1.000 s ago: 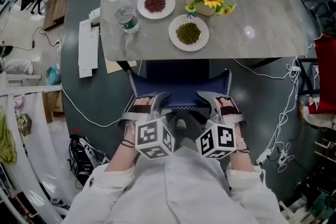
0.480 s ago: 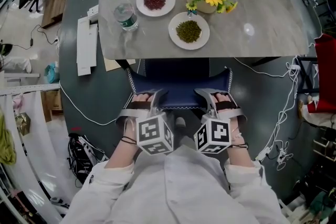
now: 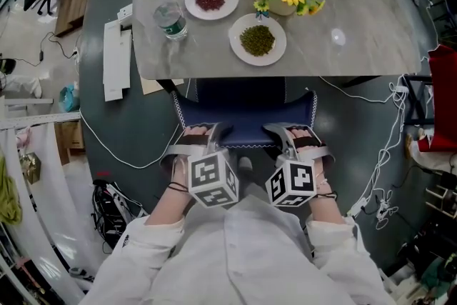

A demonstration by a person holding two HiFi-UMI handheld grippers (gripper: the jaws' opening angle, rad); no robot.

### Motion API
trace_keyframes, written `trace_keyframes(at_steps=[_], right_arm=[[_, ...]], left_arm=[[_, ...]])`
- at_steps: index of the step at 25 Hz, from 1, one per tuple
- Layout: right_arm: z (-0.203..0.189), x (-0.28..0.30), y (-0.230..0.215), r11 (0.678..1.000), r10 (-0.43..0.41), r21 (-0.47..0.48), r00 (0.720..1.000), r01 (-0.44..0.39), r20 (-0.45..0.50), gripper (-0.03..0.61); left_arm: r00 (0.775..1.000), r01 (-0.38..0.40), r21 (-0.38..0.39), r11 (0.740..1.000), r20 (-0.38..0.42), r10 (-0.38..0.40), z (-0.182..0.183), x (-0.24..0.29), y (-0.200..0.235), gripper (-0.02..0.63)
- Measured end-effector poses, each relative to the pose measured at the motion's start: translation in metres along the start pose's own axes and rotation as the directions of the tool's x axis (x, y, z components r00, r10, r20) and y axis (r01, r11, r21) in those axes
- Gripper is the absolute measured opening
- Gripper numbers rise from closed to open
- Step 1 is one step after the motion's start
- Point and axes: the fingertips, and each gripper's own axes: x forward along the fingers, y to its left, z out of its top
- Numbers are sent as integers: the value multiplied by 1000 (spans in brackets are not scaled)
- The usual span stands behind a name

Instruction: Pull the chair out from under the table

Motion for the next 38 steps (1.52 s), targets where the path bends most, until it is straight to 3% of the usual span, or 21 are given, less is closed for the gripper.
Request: trace_keyframes(at_steps=[26,38], right_arm=[[0,3,-2,1000,-28,-6,1000,28,-2,100],[-2,-2,18,999,33,14,999,-33,-9,100]], left_arm=[[994,-107,75,991,7,107,-2,6,1,121],[996,-86,72,994,-18,88,-4,4,-17,120]])
